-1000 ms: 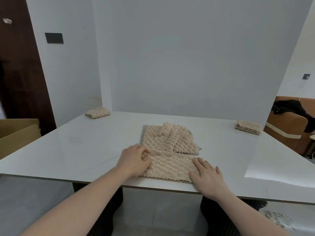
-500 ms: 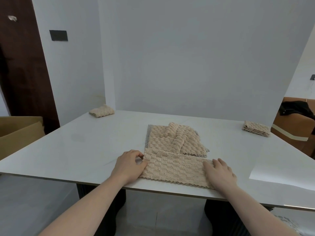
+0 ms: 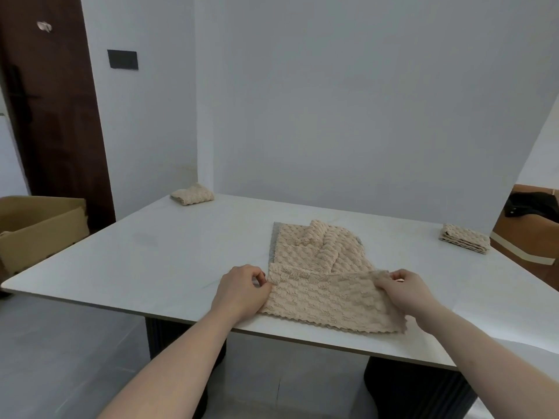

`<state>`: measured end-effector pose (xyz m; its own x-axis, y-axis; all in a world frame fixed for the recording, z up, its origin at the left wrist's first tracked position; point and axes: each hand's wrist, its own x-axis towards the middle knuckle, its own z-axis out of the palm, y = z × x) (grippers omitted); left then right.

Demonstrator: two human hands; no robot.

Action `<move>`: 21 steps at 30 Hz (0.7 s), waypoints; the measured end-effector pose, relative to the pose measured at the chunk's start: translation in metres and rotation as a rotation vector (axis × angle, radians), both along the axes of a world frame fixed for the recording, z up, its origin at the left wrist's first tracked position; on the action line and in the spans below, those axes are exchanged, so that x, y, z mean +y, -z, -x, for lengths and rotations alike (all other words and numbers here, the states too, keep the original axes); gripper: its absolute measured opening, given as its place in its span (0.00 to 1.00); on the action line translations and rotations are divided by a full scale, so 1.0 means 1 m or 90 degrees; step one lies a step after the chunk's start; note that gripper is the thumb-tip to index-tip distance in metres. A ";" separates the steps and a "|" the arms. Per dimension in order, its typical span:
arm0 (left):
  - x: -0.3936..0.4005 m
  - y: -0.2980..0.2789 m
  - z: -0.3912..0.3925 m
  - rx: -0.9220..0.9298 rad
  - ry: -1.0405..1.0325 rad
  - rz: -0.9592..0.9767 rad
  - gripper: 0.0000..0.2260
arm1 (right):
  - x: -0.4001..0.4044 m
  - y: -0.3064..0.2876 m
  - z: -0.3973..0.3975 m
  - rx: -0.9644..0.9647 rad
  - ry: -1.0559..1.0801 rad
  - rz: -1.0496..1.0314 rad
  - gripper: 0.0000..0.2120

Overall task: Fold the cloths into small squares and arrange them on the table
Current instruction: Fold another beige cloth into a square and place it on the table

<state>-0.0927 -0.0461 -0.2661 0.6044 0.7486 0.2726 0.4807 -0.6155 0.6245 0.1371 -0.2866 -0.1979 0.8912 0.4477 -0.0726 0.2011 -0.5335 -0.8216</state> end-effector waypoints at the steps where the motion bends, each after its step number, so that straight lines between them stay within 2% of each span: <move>1: 0.000 0.000 0.000 -0.007 -0.001 -0.001 0.12 | 0.002 -0.004 0.002 0.006 -0.001 -0.009 0.11; 8: 0.001 0.000 0.000 -0.025 -0.004 0.001 0.13 | 0.029 -0.038 0.026 0.076 -0.066 -0.103 0.13; 11: 0.002 0.000 0.000 -0.026 0.000 -0.004 0.12 | 0.044 -0.044 0.042 0.113 -0.104 -0.138 0.09; 13: 0.002 0.000 0.000 -0.025 0.002 -0.003 0.12 | 0.055 -0.044 0.054 0.134 -0.124 -0.158 0.08; 17: 0.002 0.000 0.001 -0.026 0.005 -0.001 0.12 | 0.077 -0.036 0.076 0.156 -0.152 -0.202 0.13; 21: -0.001 -0.002 0.002 -0.028 -0.005 -0.009 0.12 | 0.093 -0.028 0.094 0.170 -0.182 -0.216 0.12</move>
<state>-0.0947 -0.0470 -0.2643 0.5857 0.7491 0.3095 0.4578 -0.6209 0.6363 0.0433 -0.1936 -0.1698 0.6999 0.7087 -0.0894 0.0596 -0.1827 -0.9814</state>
